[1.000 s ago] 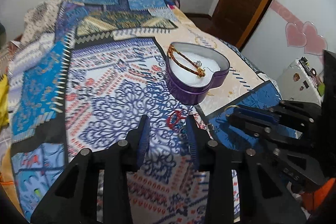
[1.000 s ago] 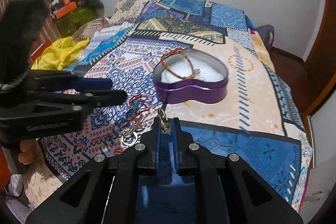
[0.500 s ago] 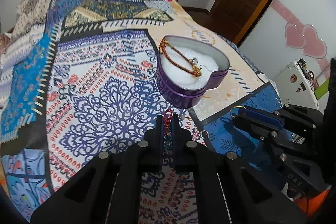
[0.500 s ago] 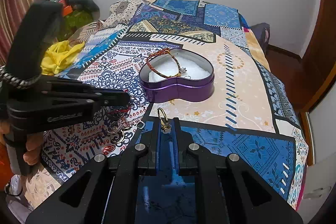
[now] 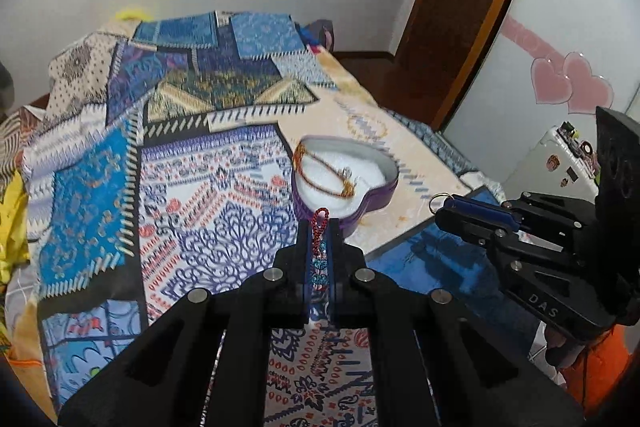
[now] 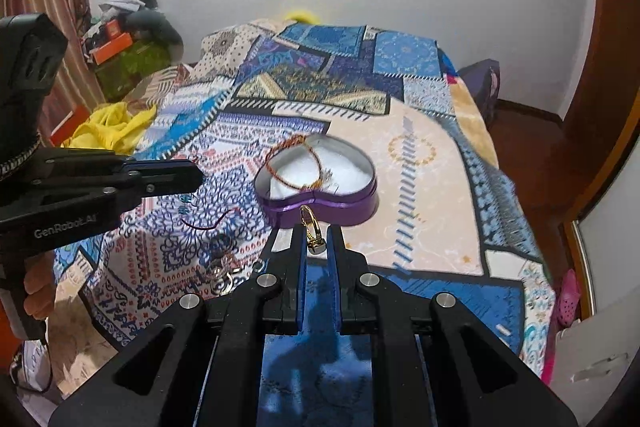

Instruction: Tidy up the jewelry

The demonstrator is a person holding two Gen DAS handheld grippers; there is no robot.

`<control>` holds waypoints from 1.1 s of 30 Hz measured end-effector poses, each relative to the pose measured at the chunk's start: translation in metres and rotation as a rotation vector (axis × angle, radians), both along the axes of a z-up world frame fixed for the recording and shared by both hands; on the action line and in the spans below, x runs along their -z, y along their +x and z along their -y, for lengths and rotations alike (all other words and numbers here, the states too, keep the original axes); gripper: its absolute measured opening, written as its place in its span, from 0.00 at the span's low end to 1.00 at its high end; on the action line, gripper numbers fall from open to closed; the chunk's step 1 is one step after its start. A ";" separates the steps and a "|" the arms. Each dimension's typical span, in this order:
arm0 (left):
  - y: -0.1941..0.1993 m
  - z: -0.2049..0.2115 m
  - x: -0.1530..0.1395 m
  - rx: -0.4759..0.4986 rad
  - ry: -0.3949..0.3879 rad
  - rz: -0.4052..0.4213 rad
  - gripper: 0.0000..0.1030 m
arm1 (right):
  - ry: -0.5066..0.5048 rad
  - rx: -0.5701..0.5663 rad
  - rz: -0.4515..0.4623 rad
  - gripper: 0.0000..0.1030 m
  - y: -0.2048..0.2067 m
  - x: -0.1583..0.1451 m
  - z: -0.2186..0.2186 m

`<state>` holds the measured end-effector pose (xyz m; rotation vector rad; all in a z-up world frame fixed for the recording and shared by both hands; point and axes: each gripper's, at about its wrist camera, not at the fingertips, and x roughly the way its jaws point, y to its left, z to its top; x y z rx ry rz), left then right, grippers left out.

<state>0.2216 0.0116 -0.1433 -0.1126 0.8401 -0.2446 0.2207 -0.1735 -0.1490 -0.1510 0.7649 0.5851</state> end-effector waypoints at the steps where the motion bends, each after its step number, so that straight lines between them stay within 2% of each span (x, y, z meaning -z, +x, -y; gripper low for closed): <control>1: 0.000 0.000 -0.005 -0.001 -0.003 0.013 0.05 | 0.003 0.002 0.004 0.09 0.000 -0.002 0.001; 9: 0.005 0.002 -0.038 -0.015 0.003 0.111 0.05 | 0.033 0.023 0.046 0.09 0.009 -0.018 0.005; 18: 0.019 0.004 -0.060 -0.017 -0.013 0.173 0.05 | 0.068 0.032 0.078 0.09 0.023 -0.031 0.004; 26: 0.035 0.012 -0.060 -0.002 -0.019 0.185 0.05 | 0.085 0.034 0.084 0.09 0.035 -0.032 0.003; 33: 0.055 0.019 -0.034 0.007 -0.008 0.130 0.05 | 0.058 0.021 0.040 0.09 0.050 -0.013 -0.005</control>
